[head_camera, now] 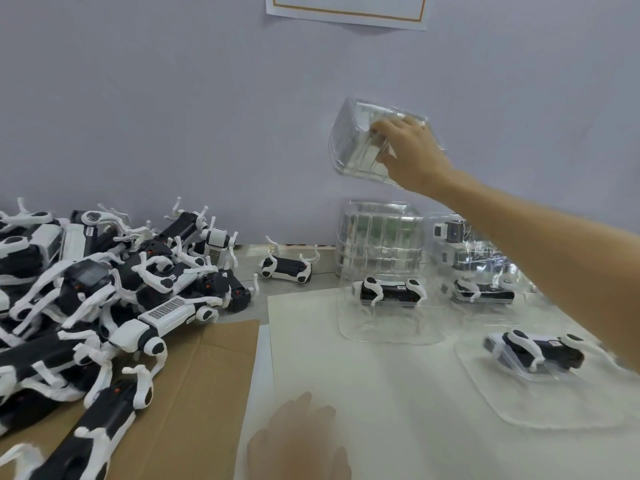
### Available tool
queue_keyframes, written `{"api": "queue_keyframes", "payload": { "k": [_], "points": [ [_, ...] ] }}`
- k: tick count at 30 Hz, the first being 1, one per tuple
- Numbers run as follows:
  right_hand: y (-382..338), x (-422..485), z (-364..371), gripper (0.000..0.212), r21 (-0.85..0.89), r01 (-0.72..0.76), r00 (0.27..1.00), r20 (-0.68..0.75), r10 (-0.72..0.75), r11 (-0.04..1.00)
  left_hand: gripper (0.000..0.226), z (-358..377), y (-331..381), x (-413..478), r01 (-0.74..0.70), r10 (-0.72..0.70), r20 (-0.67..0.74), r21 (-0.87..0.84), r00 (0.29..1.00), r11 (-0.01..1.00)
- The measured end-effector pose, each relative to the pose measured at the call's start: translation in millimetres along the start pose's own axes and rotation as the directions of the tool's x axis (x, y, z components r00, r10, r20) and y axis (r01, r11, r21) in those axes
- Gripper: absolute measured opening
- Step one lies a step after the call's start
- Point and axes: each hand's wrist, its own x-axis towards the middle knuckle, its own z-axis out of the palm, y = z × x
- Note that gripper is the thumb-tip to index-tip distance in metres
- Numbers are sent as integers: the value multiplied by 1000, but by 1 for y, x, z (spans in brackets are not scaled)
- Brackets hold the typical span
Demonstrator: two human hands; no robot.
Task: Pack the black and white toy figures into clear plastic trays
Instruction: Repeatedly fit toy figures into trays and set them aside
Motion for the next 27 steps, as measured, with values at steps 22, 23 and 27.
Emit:
{"api": "queue_keyframes", "payload": {
  "k": [22,23,27],
  "points": [
    [-134,-191,-95,20,692,-396,886,460,53,603,52,-59,5,-5,186,-142,163,-968,976,171],
    [-137,-197,-90,20,703,-405,882,470,45,584,49,-59,5,-6,187,-159,164,-971,974,149],
    [-150,-206,-79,23,724,-377,898,437,37,578,41,-58,3,-6,167,-149,148,-978,978,124]
  ]
}}
